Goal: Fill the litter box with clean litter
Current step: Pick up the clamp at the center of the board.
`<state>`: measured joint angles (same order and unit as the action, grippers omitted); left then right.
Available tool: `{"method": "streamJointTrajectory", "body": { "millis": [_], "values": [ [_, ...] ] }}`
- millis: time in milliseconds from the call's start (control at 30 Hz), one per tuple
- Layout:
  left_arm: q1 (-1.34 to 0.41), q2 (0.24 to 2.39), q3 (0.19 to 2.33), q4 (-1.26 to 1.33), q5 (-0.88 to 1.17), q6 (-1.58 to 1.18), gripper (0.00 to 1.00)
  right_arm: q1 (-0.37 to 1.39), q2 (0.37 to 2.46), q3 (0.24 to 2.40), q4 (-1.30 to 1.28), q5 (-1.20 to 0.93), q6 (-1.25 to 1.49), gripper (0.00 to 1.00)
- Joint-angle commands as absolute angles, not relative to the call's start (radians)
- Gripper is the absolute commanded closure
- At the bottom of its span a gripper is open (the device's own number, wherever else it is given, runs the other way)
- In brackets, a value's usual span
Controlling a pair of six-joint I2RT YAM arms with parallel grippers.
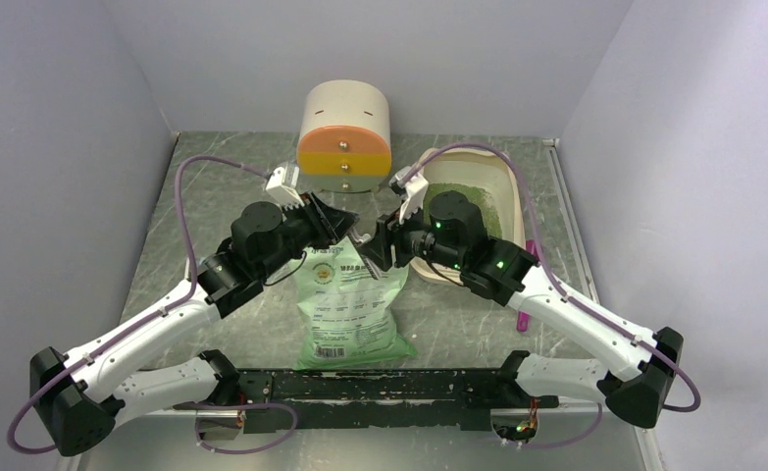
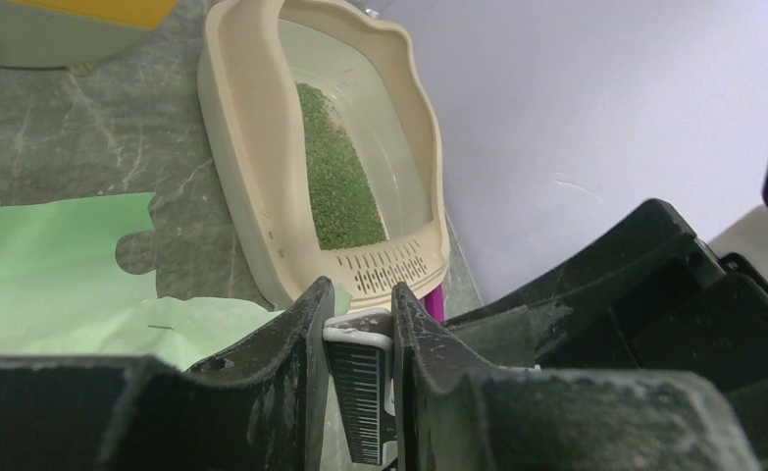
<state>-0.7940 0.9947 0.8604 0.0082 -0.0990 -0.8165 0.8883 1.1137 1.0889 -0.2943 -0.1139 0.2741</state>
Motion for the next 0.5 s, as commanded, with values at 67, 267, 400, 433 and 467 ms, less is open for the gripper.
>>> {"method": "streamJointTrajectory", "body": {
  "millis": [67, 267, 400, 433, 467],
  "values": [
    [-0.798, 1.004, 0.904, 0.002, -0.127, -0.823, 0.95, 0.925, 1.123, 1.129, -0.342, -0.044, 0.192, 0.47],
    [-0.799, 1.009, 0.904, 0.002, -0.127, -0.825, 0.95, 0.950, 1.123, 1.123, -0.342, -0.017, 0.191, 0.56],
    [-0.799, 1.005, 0.901, 0.002, -0.129, -0.831, 0.95, 0.952, 1.126, 1.128, -0.346, -0.003, 0.190, 0.81],
    [-0.799, 1.003, 0.899, 0.002, -0.130, -0.828, 0.95, 0.952, 1.128, 1.131, -0.351, -0.003, 0.191, 0.93],
    [-0.798, 1.002, 0.899, 0.002, -0.128, -0.822, 0.82, 0.952, 1.127, 1.129, -0.348, 0.009, 0.194, 0.98]
  ]
}}
